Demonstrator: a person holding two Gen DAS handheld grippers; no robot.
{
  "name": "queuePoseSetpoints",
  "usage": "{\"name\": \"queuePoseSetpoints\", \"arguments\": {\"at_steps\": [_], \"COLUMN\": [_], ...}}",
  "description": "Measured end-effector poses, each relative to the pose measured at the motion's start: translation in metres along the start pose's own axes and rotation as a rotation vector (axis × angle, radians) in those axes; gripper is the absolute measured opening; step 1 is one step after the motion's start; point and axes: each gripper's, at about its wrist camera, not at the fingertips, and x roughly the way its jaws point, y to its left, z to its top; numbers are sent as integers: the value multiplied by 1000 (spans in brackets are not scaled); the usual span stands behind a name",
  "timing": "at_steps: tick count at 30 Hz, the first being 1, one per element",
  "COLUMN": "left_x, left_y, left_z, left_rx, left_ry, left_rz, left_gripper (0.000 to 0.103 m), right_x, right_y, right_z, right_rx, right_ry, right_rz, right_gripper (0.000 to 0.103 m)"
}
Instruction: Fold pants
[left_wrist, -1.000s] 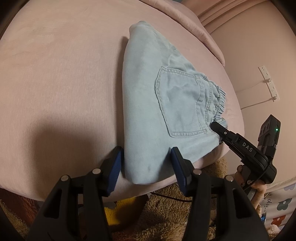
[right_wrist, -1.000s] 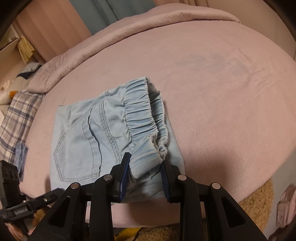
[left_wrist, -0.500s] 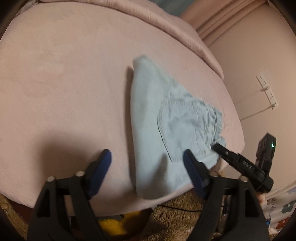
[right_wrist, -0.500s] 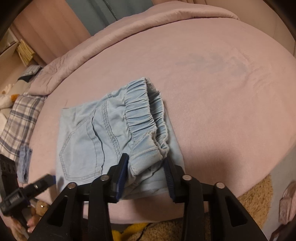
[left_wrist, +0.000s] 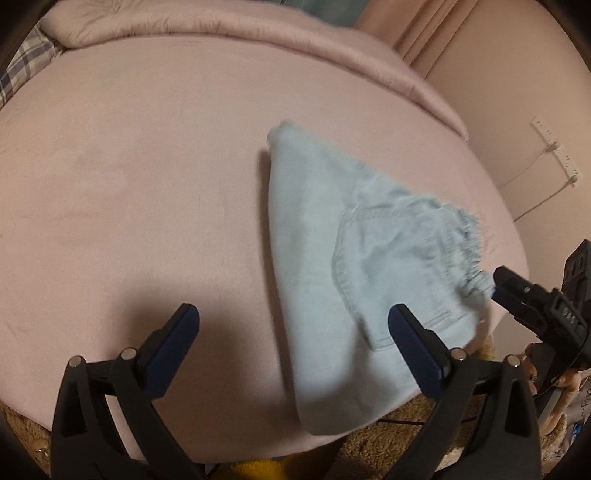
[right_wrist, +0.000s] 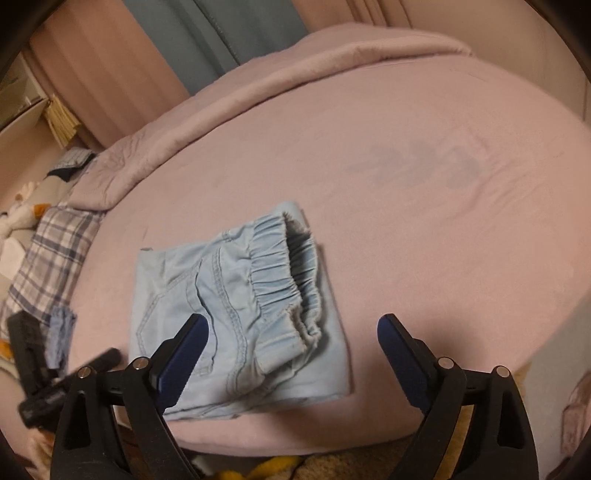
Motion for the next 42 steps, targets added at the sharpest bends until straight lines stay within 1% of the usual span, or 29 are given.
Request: {"name": "queuePoseSetpoints", "arguments": {"at_steps": [3, 5, 10, 12, 13, 14, 15, 16, 18, 19, 20, 21, 22, 23, 25, 27, 29, 32, 34, 37, 39, 42], "left_x": [10, 14, 24, 27, 28, 29, 31, 32, 35, 37, 38, 38, 36, 33, 25, 15, -2, -23, -39, -52, -55, -48], "left_y": [4, 5, 4, 4, 5, 5, 4, 2, -2, -3, -3, -3, -4, -5, -7, -11, -16, -20, -17, -12, -10, -9], "left_z": [2, 3, 6, 10, 10, 11, 12, 13, 15, 15, 15, 14, 13, 13, 13, 16, 19, 25, 27, 39, 51, 67], "left_rx": [-21, -30, -30, -46, -57, -68, -73, -70, -65, -77, -97, -104, -105, -103, -109, -120, -102, -64, -45, -16, -5, 15], "left_ry": [18, 19, 28, 22, 22, 24, 25, 23, 25, 30, 34, 32, 26, 21, 12, -2, -33, -90, -134, -182, -206, -236], "left_rz": [-20, -31, -42, -74, -87, -97, -111, -118, -143, -161, -168, -165, -163, -165, -168, -186, -205, -178, -170, -131, -103, -40], "left_gripper": [101, 100, 93, 82, 72, 67, 65, 61, 50, 42, 39, 36, 31, 25, 21, 20, 20, 20, 20, 20, 20, 20], "right_x": [18, 27, 41, 42, 41, 40, 41, 43, 47, 47, 48, 48, 47, 45, 40, 31, 23, 13, 10, 9, 13, 25], "right_y": [-7, -7, -7, -6, -5, -2, 0, 3, 5, 5, 5, 5, 5, 7, 13, 22, 30, 48, 58, 74, 83, 98], "right_z": [-1, -2, -2, -1, -1, -2, -2, -2, 0, 1, 1, 1, 0, -1, -4, -3, -1, 6, 13, 30, 40, 51], "right_rx": [22, 21, 25, 29, 25, 12, 6, -6, -12, -14, -12, -11, -11, -19, -41, -73, -113, -161, -191, -224, -236, -271], "right_ry": [47, 76, 100, 104, 105, 102, 101, 106, 101, 103, 105, 110, 110, 101, 77, 52, 29, -1, -23, -54, -60, -61], "right_rz": [48, 63, 106, 116, 110, 104, 105, 96, 81, 78, 87, 103, 112, 110, 94, 81, 76, 88, 92, 117, 126, 117], "right_gripper": [93, 93, 93, 92, 92, 91, 88, 84, 77, 71, 63, 57, 52, 48, 42, 40, 39, 39, 39, 39, 39, 39]}}
